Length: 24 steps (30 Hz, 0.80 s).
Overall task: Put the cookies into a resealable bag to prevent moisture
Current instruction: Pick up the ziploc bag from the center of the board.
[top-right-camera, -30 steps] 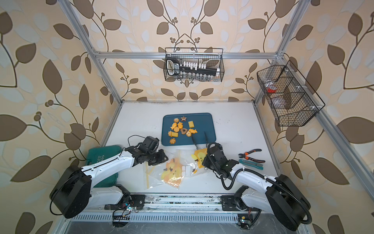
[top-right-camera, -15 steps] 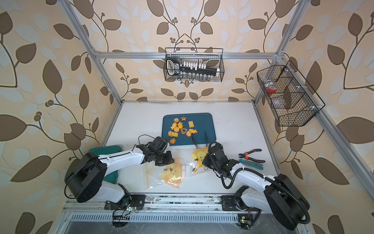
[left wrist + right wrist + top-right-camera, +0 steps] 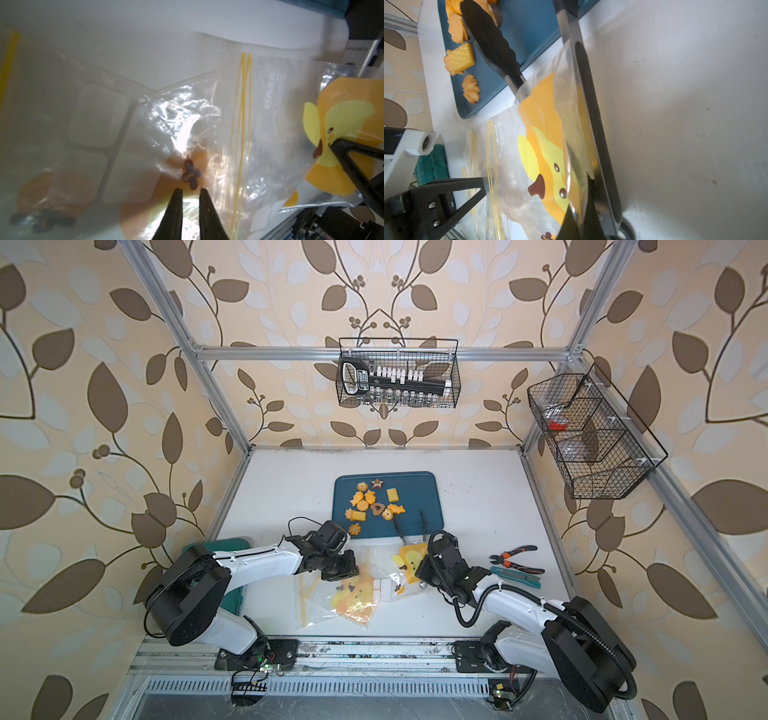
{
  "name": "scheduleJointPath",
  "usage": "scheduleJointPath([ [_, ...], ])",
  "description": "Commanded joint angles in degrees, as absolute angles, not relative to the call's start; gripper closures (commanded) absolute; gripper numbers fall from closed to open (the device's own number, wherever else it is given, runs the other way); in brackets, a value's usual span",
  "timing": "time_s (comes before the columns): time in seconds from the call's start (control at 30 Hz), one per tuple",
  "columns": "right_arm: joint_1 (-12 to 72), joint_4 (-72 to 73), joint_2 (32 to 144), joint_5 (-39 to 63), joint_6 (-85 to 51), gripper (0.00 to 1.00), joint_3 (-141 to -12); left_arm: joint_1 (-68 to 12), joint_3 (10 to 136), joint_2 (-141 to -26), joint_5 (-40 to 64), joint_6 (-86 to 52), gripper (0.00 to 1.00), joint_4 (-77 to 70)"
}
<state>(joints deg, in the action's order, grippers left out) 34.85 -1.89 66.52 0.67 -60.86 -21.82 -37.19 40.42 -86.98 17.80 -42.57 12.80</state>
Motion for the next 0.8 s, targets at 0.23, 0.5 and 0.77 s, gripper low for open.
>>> scheduleJointPath([
  [0.23, 34.7, -0.1, 66.7, 1.3, -63.0, 1.00, -19.3, -38.1, 40.9, -83.6, 21.6, -44.3, 0.61, 7.8],
  [0.5, 34.7, 3.3, 64.5, 1.7, -66.0, 1.00, -17.0, -39.0, 39.4, -84.5, 24.0, -47.5, 0.47, 2.2],
  [0.77, 34.7, 4.2, 64.8, 2.2, -66.5, 1.00, -17.0, -40.0, 38.2, -85.5, 21.1, -48.6, 0.65, 1.9],
])
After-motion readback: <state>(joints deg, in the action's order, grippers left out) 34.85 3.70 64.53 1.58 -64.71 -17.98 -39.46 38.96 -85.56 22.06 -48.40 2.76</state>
